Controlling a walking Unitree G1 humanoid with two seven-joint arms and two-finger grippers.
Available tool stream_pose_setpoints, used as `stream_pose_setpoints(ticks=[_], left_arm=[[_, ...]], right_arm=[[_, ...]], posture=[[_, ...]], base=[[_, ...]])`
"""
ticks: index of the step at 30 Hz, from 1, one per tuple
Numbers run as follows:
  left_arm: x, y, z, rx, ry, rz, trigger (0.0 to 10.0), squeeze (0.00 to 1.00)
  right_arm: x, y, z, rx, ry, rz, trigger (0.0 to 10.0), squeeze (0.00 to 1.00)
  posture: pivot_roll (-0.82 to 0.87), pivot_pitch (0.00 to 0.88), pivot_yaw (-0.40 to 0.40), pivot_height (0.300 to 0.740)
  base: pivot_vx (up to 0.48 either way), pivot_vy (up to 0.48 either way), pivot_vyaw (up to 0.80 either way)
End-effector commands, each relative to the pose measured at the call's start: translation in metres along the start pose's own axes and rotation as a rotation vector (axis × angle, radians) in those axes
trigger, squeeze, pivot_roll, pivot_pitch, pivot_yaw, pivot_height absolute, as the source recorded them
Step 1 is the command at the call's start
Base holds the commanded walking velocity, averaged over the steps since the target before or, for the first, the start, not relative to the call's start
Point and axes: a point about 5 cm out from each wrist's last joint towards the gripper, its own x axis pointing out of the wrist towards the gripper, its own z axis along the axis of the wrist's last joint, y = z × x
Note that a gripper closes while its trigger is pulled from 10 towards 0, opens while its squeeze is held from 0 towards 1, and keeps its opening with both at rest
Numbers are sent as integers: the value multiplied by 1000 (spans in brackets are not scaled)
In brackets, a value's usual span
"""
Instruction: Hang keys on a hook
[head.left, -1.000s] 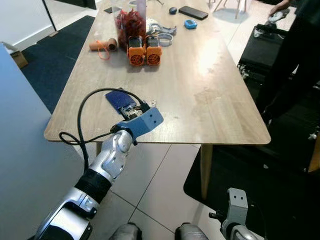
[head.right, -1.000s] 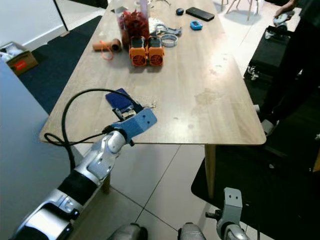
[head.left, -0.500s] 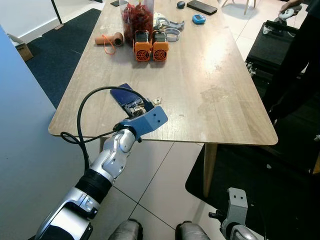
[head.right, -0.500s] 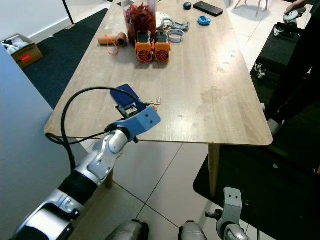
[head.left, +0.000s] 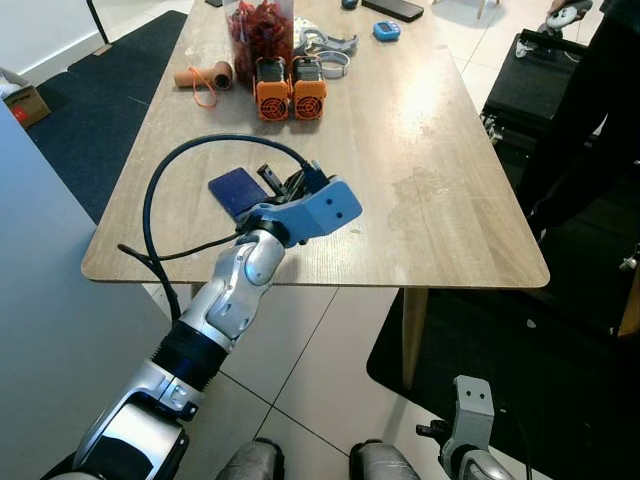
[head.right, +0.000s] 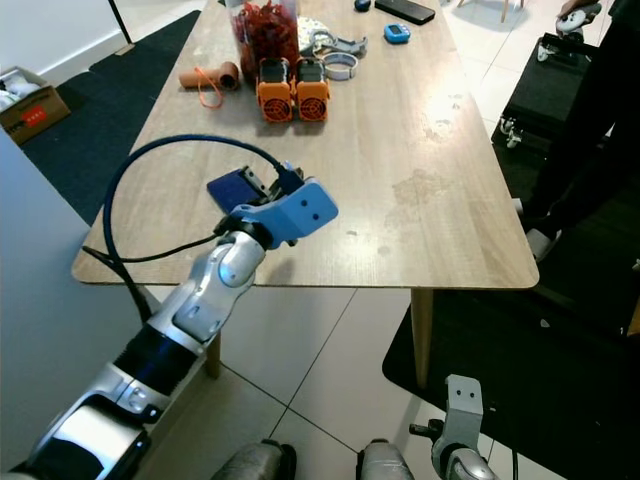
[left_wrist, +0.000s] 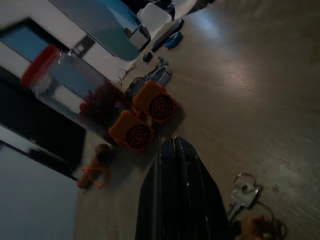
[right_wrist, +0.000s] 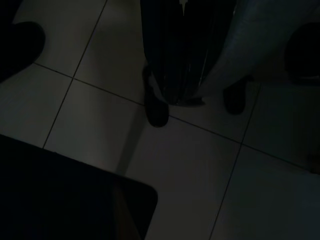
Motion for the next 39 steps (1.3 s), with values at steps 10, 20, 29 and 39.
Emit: stream_pose_setpoints(ticks=[10,20,29,39], left_arm=[[1,-19,-24,-676,377,157,10000,0],[0,-30,-34,-849,430,197,10000,435],[10,-25,-27,-789,402,241,10000,0],[6,-32,-32,-733,426,225,10000,0]], right_arm=[[-1,1,-7,13,24,-4,10000,0],[-1,4,-8,17,23,-4,10000,0],[-1,4,-6,20,12,-3,10000,0],[0,4,-5,23,8,-3,10000,0]], posture=[[38,134,-16,740],[40,115,-10,740],[38,111,-5,740],[34,123,-1,740]], base=[[0,0,0],[0,0,0],[0,0,0],[0,0,0]])
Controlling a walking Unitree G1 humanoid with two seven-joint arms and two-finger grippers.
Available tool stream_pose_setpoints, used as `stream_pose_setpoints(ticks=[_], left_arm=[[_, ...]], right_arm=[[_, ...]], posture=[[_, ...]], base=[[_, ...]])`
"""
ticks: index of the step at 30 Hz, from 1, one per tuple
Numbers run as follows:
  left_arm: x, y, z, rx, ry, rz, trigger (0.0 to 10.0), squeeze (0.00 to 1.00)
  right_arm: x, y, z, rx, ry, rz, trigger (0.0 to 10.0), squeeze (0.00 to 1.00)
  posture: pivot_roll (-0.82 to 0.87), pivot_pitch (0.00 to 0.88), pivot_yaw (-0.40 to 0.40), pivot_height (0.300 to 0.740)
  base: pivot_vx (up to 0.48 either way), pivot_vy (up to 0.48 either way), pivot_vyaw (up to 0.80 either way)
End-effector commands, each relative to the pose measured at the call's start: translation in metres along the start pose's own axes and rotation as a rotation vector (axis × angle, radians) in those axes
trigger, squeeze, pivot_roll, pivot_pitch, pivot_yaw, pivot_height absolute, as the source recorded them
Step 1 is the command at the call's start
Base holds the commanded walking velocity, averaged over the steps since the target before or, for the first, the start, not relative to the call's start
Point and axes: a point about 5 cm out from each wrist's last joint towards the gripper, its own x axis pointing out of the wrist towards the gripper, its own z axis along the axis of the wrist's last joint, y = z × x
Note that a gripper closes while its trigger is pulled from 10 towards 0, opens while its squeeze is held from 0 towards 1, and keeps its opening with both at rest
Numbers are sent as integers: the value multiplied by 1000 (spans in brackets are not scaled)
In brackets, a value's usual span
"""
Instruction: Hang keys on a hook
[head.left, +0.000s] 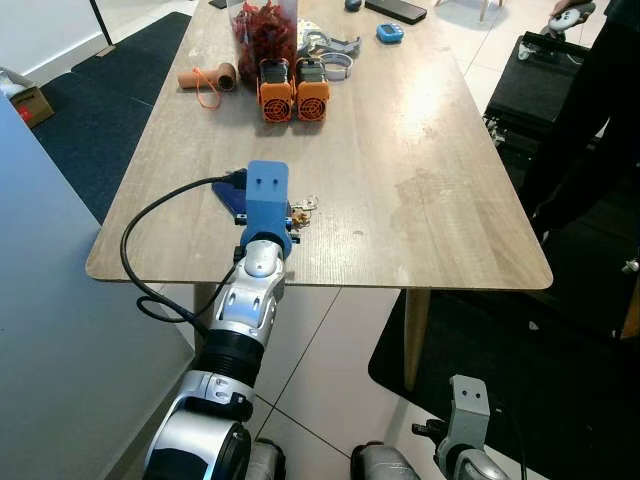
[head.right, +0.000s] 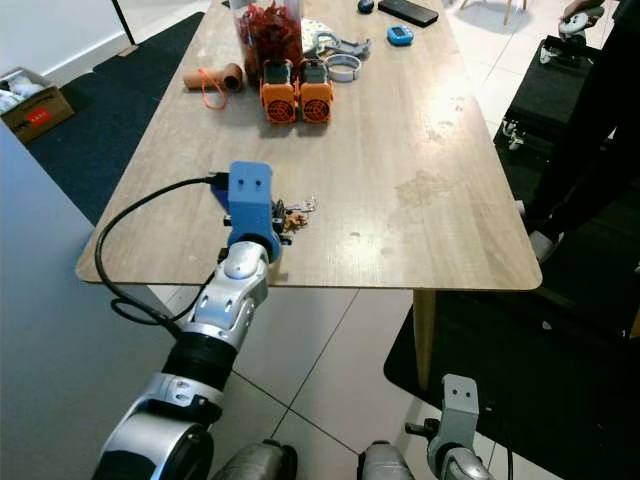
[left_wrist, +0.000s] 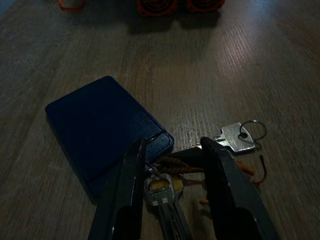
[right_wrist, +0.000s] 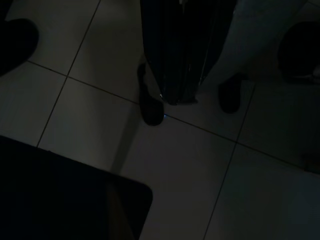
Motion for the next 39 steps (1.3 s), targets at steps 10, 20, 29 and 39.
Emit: stream_pose_setpoints(ticks=[10,20,29,39], left_arm=[[-3,-11,-15,34,32,27,10000,0],[0,-8,-20,68,75,84,10000,0],[0,-13,-22,32,104,90,10000,0],[0,-20,-19,13,108,85,10000,0]], right_arm=[[-2,-2,-5,14,12,-12,10000,0],[-2,-2,-5,19,12,-14,10000,0],[-2,-2,-6,22,13,-14,10000,0],[-1,-1,-4,22,11,-14,10000,0]], posture=[[35,132,-5,740],[33,137,1,740],[35,139,2,740],[35,141,2,740]], base=[[0,0,0],[0,0,0],[0,0,0],[0,0,0]])
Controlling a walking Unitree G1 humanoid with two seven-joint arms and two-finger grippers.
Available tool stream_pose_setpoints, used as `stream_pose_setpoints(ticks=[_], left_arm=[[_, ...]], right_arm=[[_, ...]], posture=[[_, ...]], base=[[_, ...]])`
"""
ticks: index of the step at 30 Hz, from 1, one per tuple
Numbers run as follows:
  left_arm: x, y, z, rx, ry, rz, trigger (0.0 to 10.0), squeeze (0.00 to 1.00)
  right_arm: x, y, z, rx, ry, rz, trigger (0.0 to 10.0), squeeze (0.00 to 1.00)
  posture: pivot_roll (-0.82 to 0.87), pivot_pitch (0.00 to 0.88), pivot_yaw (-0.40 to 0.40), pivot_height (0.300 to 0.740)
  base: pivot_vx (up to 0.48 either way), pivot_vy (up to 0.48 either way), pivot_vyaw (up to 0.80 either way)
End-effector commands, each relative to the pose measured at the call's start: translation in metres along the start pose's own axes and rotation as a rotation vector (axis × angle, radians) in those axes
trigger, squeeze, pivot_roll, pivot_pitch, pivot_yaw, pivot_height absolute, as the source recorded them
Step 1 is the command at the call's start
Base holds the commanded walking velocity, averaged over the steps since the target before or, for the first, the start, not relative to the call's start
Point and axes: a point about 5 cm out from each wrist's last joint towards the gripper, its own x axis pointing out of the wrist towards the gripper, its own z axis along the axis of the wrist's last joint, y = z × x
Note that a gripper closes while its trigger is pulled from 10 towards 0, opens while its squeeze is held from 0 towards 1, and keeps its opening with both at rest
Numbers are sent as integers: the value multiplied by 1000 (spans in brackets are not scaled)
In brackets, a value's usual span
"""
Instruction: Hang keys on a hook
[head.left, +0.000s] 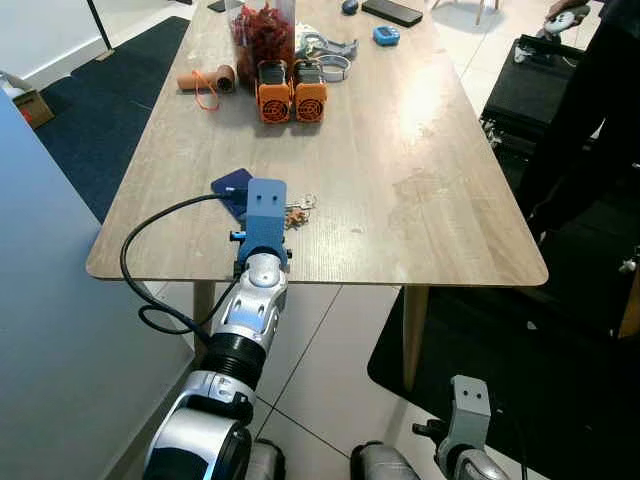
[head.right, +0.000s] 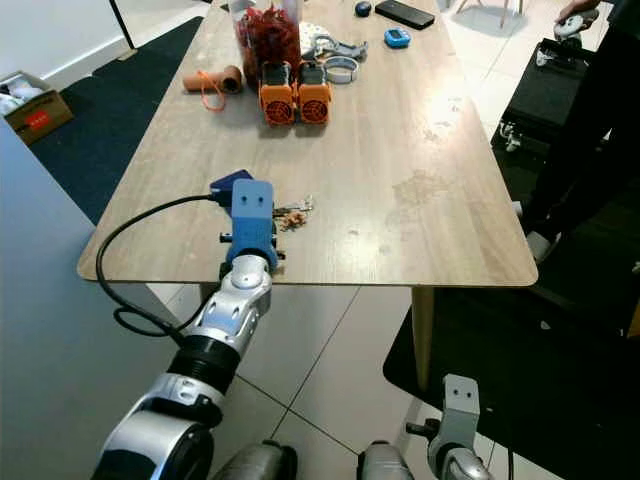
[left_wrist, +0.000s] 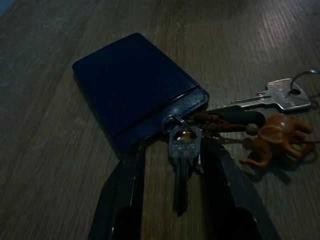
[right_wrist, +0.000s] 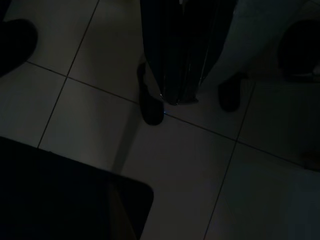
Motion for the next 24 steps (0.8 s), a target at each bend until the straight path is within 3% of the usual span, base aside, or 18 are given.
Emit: stream_pose_setpoints(ticks=[1,14,19,24], left_arm=[[-5,-24,6,-37,20,-47,10000,0],[-4,-31,13,-72,30,-56,10000,0],[-6,-38,20,-158,53,-101,10000,0],[-6,-40,23,-187,65,-104,10000,0]], right_arm=[[-1,-1,-4,15,12,-10,10000,0],[0,1,-3,21,7,-10,10000,0],[0,3,-3,25,7,-7,10000,0],[0,4,-2,26,6,-7,10000,0]], posture=[[35,141,2,740],[40,165,14,740],[44,167,17,740],[44,167,19,740]], base=[[0,0,0],[0,0,0],[0,0,0],[0,0,0]])
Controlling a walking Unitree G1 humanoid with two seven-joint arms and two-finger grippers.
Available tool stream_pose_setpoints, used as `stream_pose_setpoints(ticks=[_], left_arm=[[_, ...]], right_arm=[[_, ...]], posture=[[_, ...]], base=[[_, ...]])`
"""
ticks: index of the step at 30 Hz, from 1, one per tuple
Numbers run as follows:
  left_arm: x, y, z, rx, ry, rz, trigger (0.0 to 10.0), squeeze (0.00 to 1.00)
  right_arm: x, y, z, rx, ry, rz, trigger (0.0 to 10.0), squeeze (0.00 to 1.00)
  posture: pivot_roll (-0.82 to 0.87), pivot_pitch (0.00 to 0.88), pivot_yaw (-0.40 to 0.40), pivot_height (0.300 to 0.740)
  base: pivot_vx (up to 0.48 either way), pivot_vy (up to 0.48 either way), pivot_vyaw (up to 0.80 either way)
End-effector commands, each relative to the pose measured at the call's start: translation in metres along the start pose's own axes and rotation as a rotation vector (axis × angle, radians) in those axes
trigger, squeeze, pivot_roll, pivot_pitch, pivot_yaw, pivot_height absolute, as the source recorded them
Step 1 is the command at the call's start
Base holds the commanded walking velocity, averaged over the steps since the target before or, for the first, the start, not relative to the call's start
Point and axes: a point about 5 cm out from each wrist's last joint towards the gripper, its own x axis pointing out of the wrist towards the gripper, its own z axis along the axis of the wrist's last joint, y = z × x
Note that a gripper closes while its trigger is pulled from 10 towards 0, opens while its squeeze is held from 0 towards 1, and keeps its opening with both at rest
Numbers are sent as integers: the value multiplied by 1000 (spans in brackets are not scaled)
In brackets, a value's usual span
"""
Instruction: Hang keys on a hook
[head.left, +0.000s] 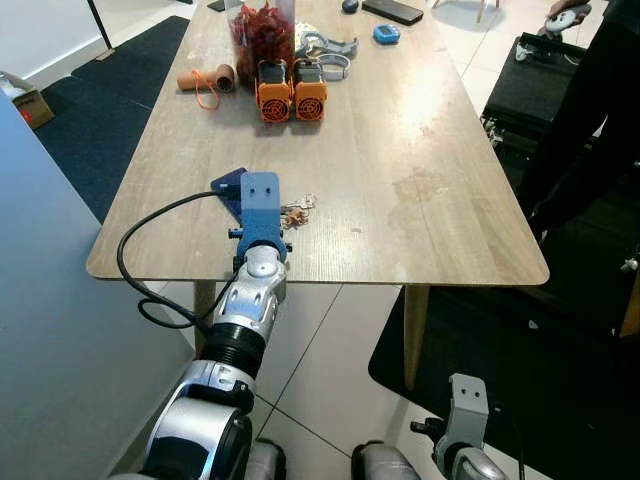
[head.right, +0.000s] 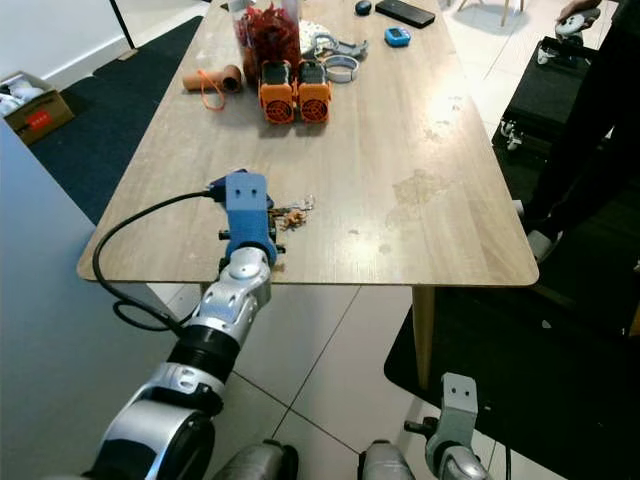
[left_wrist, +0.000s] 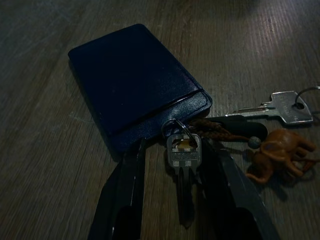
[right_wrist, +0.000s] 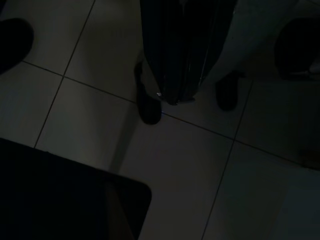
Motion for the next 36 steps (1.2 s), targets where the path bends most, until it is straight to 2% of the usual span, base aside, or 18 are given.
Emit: stream_pose_setpoints(ticks=[1,9,11,12,13,14,15,19,21,22,23,24,25,26,27,34,35,36], left_arm=[[-12,-41,11,-78,14,-99,10000,0],[-10,-41,11,-84,19,-97,9804,0],[-10,-40,12,-86,20,-94,7961,0],[-10,-40,12,-86,20,-94,7961,0],[-10,-40,12,-88,19,-93,6627,0],[-10,-40,12,-88,19,-93,6627,0],[-10,-40,12,-89,19,-92,4157,0],[-9,-38,12,-93,17,-95,235,0],[-9,-38,12,-93,17,-95,0,0],[-9,-38,12,-93,16,-96,2784,0],[-10,-38,12,-90,15,-96,4941,0],[-10,-38,12,-88,14,-95,4941,0],[-10,-38,12,-87,15,-95,8588,0],[-10,-38,12,-87,15,-95,8588,0],[-10,-37,12,-84,15,-94,9490,0],[-10,-37,12,-79,10,-97,9333,0],[-10,-38,13,-78,4,-100,8314,0],[-10,-37,14,-83,-5,-108,3412,0]], right_arm=[[-1,0,-4,18,11,-7,10000,0],[-1,0,-4,19,11,-9,10000,0],[-1,0,-5,19,11,-10,10000,0],[-1,0,-5,19,11,-10,10000,0],[-1,0,-5,19,12,-10,10000,0],[-1,0,-5,19,12,-10,10000,0],[-1,0,-5,18,12,-10,10000,0],[-1,0,-4,17,10,-8,10000,0],[-1,0,-3,17,10,-8,10000,0],[-1,0,-3,16,10,-8,10000,0],[-1,0,-3,15,10,-8,10000,0],[-1,0,-3,15,10,-8,10000,0],[-1,0,-3,15,11,-7,10000,0],[-1,0,-3,15,11,-7,10000,0],[-1,0,-3,14,11,-7,10000,0],[-1,-1,-3,14,12,-8,10000,0],[-1,-1,-3,14,12,-9,10000,0],[-1,-1,-2,14,12,-9,10000,0]], posture=[[44,167,19,740],[42,163,20,740],[42,162,21,740],[42,162,21,740],[42,160,19,740],[42,160,19,740],[42,160,19,740],[42,156,18,740],[42,156,18,740],[42,156,18,740],[42,156,18,740],[42,156,18,740],[42,156,18,740],[42,156,18,740],[42,146,13,740],[41,147,13,740],[42,147,13,740],[42,147,13,740]], base=[[0,0,0],[0,0,0],[0,0,0],[0,0,0],[0,0,0],[0,0,0],[0,0,0],[0,0,0],[0,0,0],[0,0,0],[0,0,0],[0,0,0],[0,0,0],[0,0,0],[0,0,0],[0,0,0],[0,0,0],[0,0,0]])
